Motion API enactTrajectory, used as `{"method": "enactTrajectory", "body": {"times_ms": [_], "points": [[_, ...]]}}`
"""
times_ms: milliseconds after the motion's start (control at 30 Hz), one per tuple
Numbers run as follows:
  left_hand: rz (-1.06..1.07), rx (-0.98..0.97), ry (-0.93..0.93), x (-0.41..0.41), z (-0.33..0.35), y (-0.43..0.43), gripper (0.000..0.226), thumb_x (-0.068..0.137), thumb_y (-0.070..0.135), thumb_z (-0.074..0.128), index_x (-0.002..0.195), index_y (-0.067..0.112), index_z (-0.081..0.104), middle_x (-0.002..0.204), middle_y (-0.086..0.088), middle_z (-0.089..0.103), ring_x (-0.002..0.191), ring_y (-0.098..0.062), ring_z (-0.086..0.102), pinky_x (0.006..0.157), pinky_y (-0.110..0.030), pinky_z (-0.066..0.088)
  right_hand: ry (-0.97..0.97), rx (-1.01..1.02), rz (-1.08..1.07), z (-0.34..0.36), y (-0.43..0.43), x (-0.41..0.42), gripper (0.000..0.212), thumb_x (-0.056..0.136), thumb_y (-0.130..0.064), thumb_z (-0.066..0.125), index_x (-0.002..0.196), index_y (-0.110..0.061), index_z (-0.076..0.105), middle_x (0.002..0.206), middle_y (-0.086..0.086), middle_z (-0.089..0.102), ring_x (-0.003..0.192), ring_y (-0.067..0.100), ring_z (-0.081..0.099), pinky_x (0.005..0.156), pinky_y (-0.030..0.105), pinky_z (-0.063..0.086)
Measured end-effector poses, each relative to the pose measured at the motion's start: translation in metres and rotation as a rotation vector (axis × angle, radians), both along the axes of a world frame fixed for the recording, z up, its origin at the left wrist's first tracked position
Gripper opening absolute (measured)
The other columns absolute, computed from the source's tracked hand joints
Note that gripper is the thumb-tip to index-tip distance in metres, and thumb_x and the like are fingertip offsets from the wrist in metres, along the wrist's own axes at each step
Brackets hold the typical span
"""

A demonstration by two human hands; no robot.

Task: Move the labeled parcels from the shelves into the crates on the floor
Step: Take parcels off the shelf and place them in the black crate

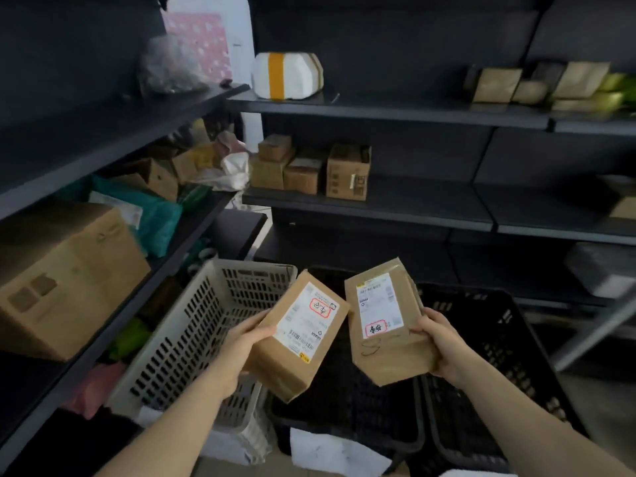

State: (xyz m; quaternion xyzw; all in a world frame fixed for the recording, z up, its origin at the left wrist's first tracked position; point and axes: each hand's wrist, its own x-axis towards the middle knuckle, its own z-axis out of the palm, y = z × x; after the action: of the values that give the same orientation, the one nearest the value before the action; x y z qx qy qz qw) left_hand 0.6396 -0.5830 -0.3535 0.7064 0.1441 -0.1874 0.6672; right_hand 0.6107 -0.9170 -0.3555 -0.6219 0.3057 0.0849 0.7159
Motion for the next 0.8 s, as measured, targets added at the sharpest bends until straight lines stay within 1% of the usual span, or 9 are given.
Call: {"method": "enactTrajectory", "body": {"times_ms": [100,233,333,400,433,500,600,700,800], "points": [[-0.054,0.023,0.03,0.035,-0.016,-0.012,0.03,0.079,0.026,0.069,0.101,0.048,0.066,0.11,-0.001,0.068,0.103,-0.028,0.061,0.094,-0.051,0.047,0.057,-0.02,-0.01,-0.019,-0.011,0.017,0.082,0.063,-0.03,0.073,0.139,-0.03,0.04,0.122,0.006,0.059,0.105,0.031,0.06,0.07,0.04,0.053],[-0.077,0.059,0.065,0.068,-0.031,-0.032,0.033,0.079,0.027,0.07,0.105,0.046,0.065,0.112,-0.002,0.067,0.102,-0.027,0.061,0.09,-0.046,0.049,0.103,-0.034,-0.029,-0.038,-0.028,0.04,0.07,0.081,-0.022,0.067,0.143,-0.028,0.034,0.122,0.006,0.055,0.103,0.029,0.058,0.074,0.041,0.052],[-0.08,0.09,0.051,0.085,-0.041,-0.052,0.043,0.08,0.026,0.07,0.12,0.037,0.059,0.112,-0.001,0.065,0.099,-0.024,0.061,0.082,-0.039,0.05,0.16,-0.116,-0.006,-0.051,-0.032,0.064,0.083,0.071,-0.034,0.074,0.141,-0.038,0.031,0.128,0.008,0.047,0.105,0.03,0.055,0.084,0.047,0.053],[-0.073,0.136,0.025,0.093,-0.05,-0.072,0.054,0.08,0.029,0.071,0.131,0.033,0.052,0.116,-0.001,0.063,0.101,-0.022,0.06,0.089,-0.042,0.049,0.221,-0.206,0.041,-0.064,-0.032,0.082,0.092,0.059,-0.044,0.078,0.138,-0.048,0.031,0.133,0.009,0.037,0.109,0.033,0.05,0.091,0.049,0.051],[-0.051,0.181,0.019,0.096,-0.059,-0.084,0.059,0.081,0.033,0.07,0.135,0.032,0.048,0.12,-0.001,0.061,0.103,-0.022,0.059,0.093,-0.043,0.048,0.251,-0.242,0.059,-0.07,-0.029,0.091,0.092,0.061,-0.045,0.078,0.139,-0.047,0.029,0.133,0.01,0.033,0.11,0.034,0.047,0.093,0.049,0.049],[0.012,0.293,0.02,0.098,-0.078,-0.107,0.063,0.08,0.045,0.066,0.137,0.037,0.042,0.128,0.0,0.057,0.109,-0.024,0.056,0.097,-0.046,0.046,0.304,-0.29,0.081,-0.089,-0.022,0.104,0.091,0.063,-0.046,0.074,0.141,-0.045,0.027,0.13,0.01,0.03,0.112,0.036,0.043,0.095,0.05,0.047],[0.046,0.421,0.102,0.099,-0.117,-0.137,0.067,0.077,0.061,0.058,0.138,0.046,0.034,0.142,-0.001,0.04,0.125,-0.033,0.042,0.102,-0.053,0.038,0.389,-0.391,0.132,-0.122,-0.01,0.113,0.099,0.053,-0.055,0.069,0.14,-0.047,0.023,0.13,0.011,0.027,0.116,0.039,0.037,0.099,0.052,0.043],[0.018,0.52,0.176,0.103,-0.152,-0.16,0.064,0.086,0.054,0.053,0.143,0.04,0.028,0.147,-0.004,0.03,0.129,-0.037,0.033,0.102,-0.05,0.035,0.473,-0.554,0.218,-0.154,-0.004,0.121,0.092,0.069,-0.05,0.069,0.145,-0.042,0.018,0.141,0.017,0.021,0.126,0.044,0.028,0.103,0.051,0.038],[0.111,0.484,0.23,0.117,-0.193,-0.163,0.063,0.088,0.053,0.052,0.144,0.038,0.029,0.147,-0.007,0.029,0.128,-0.038,0.034,0.103,-0.049,0.035,0.427,-0.66,0.259,-0.177,0.004,0.14,0.083,0.077,-0.042,0.069,0.146,-0.037,0.022,0.147,0.016,0.013,0.132,0.043,0.019,0.1,0.046,0.036]]}}
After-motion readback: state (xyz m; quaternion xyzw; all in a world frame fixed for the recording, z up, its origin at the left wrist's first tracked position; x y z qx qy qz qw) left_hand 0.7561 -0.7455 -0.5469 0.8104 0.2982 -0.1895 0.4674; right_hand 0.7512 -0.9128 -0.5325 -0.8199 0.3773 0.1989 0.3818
